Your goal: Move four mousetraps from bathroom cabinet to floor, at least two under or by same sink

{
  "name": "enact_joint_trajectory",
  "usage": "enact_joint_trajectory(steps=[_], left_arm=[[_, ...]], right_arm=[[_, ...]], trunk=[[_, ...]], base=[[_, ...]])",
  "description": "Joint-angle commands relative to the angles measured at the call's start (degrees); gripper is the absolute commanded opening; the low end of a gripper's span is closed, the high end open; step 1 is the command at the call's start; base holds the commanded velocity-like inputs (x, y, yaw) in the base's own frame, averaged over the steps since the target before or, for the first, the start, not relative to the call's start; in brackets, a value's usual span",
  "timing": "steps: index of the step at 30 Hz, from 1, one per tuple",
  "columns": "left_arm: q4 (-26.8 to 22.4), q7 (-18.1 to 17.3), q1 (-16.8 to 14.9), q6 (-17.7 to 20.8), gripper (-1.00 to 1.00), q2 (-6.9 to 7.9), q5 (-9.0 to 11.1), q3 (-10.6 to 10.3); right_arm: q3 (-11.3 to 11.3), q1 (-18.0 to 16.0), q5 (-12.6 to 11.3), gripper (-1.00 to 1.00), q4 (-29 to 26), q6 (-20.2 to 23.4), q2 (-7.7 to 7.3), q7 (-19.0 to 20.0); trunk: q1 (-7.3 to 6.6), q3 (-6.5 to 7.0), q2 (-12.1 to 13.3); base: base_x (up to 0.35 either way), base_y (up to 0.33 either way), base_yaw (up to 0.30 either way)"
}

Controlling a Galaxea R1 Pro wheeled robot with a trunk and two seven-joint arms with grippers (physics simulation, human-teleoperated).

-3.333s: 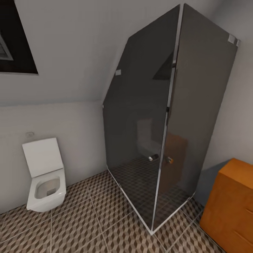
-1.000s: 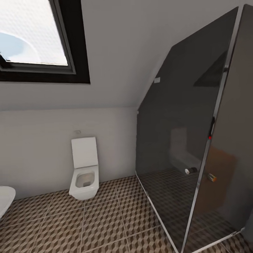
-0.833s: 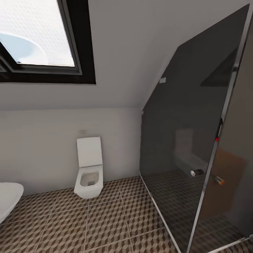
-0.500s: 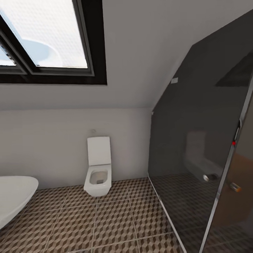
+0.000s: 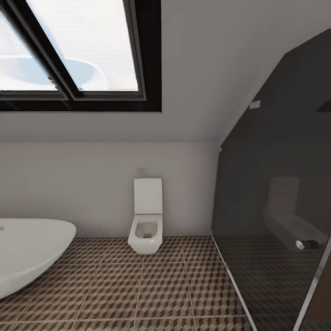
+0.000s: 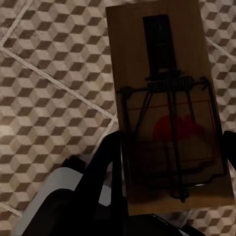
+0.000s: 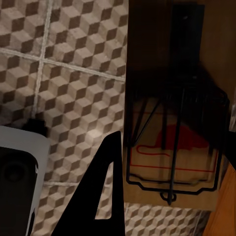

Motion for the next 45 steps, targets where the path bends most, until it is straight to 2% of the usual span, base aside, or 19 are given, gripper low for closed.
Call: enact_joint_trajectory(steps=[1,45], left_arm=[[0.2,0.1,-0.1,-0.3,-1.00,-0.02,-0.2,0.1],[0.2,0.2,0.2,-0.3,-1.00,-0.04,-0.2,0.1]], right_arm=[[-0.5,-0.1,0.4,-1.00,0.2,0.0,-0.03,-0.2],[-0.5,0.0,0.4,-1.00,0.2,0.0,-0.03,-0.2]], trunk=[[0.02,-0.02,0.0],[0.02,-0.02,0.0]], base=[[0.000,0.000,0.290],[0.000,0.000,0.291]])
